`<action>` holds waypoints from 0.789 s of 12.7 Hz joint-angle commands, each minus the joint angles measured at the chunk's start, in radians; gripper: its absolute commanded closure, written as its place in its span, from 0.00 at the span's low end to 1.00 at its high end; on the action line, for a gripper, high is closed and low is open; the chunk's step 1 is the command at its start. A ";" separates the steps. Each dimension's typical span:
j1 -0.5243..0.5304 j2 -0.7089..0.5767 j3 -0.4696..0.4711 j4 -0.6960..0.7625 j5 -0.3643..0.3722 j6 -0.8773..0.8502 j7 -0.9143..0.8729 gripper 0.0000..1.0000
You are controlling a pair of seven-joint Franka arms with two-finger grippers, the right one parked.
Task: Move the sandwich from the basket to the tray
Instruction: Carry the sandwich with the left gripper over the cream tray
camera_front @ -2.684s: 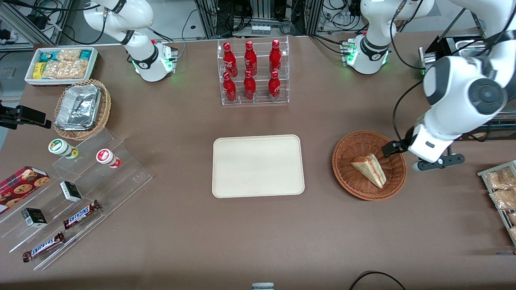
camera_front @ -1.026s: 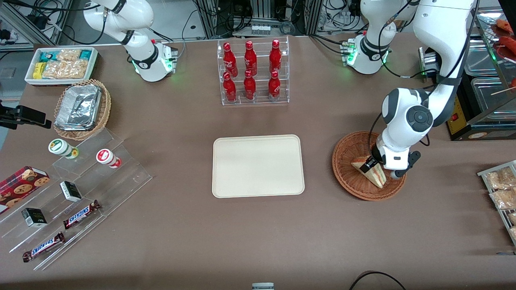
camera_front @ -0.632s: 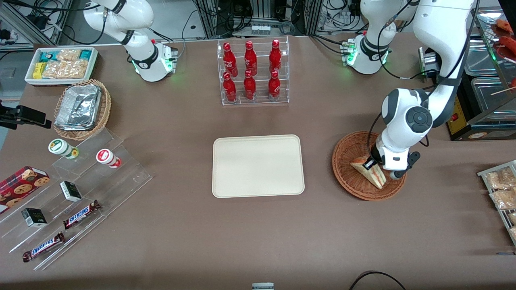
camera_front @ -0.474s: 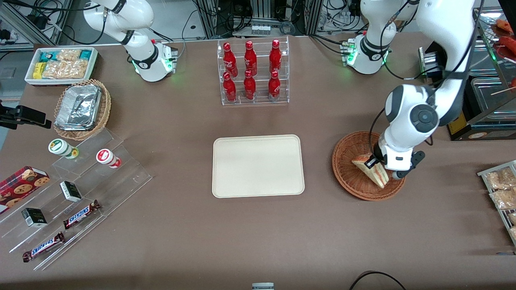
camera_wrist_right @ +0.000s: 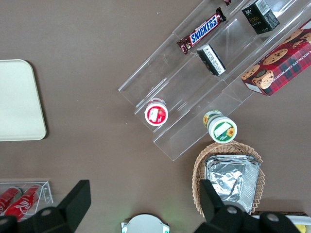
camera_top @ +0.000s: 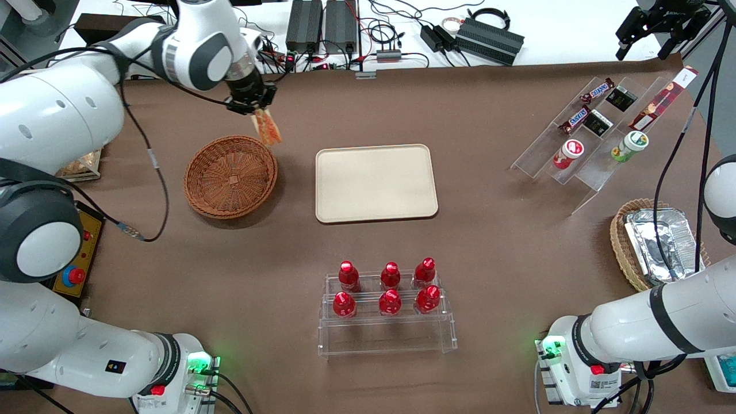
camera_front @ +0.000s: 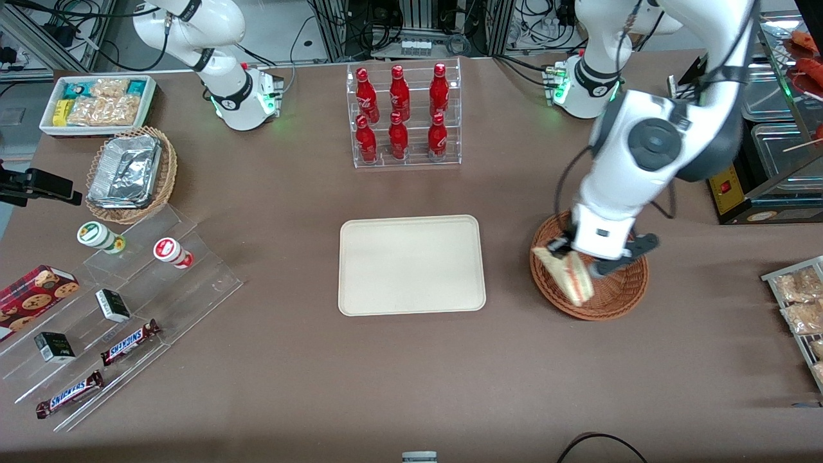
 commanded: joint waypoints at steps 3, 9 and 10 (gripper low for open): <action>-0.187 0.181 0.008 0.160 0.021 -0.014 0.008 1.00; -0.353 0.396 0.008 0.292 0.090 0.020 0.008 1.00; -0.357 0.421 0.008 0.298 0.090 0.052 0.006 1.00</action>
